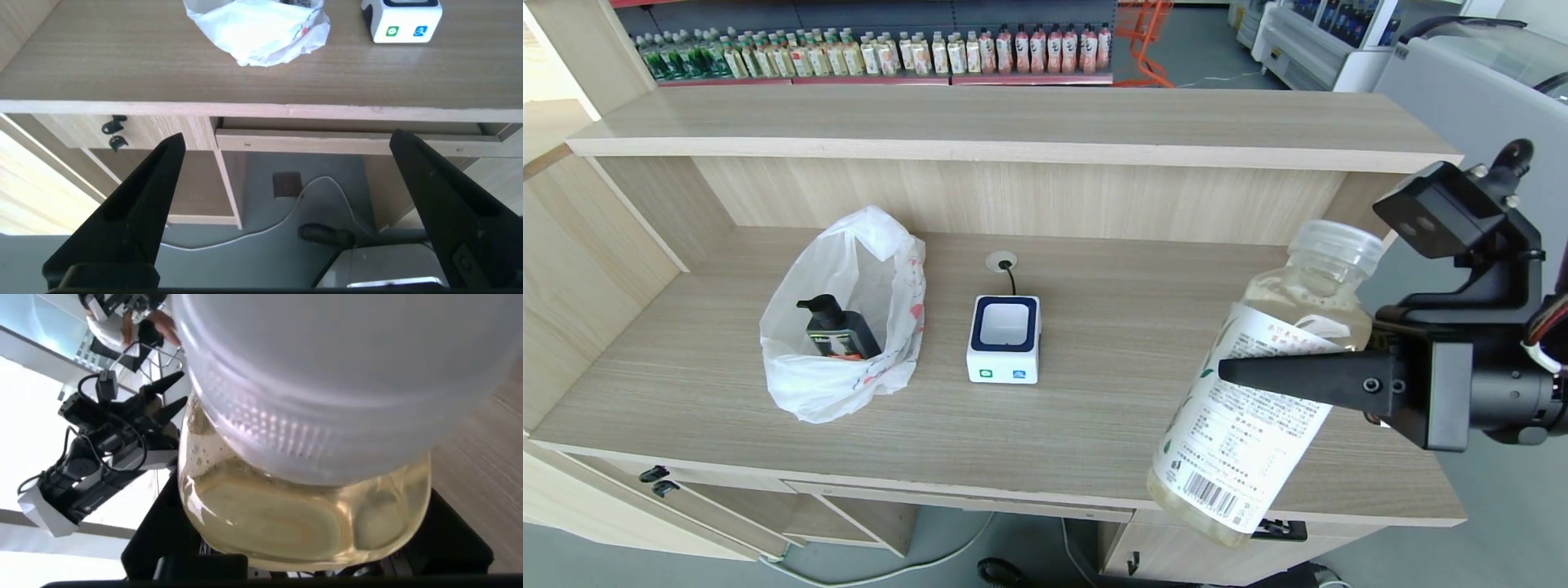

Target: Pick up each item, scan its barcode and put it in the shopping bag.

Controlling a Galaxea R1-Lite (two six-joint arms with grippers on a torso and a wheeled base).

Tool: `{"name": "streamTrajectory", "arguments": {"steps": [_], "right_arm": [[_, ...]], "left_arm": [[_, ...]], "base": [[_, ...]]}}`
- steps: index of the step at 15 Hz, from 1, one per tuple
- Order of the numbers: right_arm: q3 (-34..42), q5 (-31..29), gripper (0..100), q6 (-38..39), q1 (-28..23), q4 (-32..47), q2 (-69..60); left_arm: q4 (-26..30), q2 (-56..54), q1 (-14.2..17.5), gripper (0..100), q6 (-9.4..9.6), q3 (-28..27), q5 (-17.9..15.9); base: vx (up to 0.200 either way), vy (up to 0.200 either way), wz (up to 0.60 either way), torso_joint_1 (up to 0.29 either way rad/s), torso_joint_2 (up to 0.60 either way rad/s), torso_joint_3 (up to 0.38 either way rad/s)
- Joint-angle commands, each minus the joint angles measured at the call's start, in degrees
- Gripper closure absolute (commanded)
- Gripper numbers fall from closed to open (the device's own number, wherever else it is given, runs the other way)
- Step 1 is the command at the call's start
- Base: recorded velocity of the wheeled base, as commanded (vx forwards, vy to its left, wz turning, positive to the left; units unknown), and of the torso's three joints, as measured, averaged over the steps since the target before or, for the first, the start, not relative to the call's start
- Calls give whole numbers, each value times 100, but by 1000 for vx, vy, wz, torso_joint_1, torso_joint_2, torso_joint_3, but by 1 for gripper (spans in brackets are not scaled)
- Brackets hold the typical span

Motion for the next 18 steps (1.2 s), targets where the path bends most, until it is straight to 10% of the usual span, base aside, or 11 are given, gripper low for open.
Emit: {"name": "streamTrajectory", "arguments": {"steps": [1, 11, 18], "right_arm": [[12, -2, 100, -2, 26, -5, -23], [12, -20, 100, -274, 26, -14, 3], [82, -1786, 100, -4836, -1794, -49, -85]], "left_arm": [[0, -1, 1, 0, 2, 1, 1], [0, -1, 1, 0, 2, 1, 1], [0, -1, 1, 0, 2, 1, 1]], "base": [[0, 0, 0, 0, 0, 0], [0, 0, 0, 0, 0, 0], [0, 0, 0, 0, 0, 0]]}}
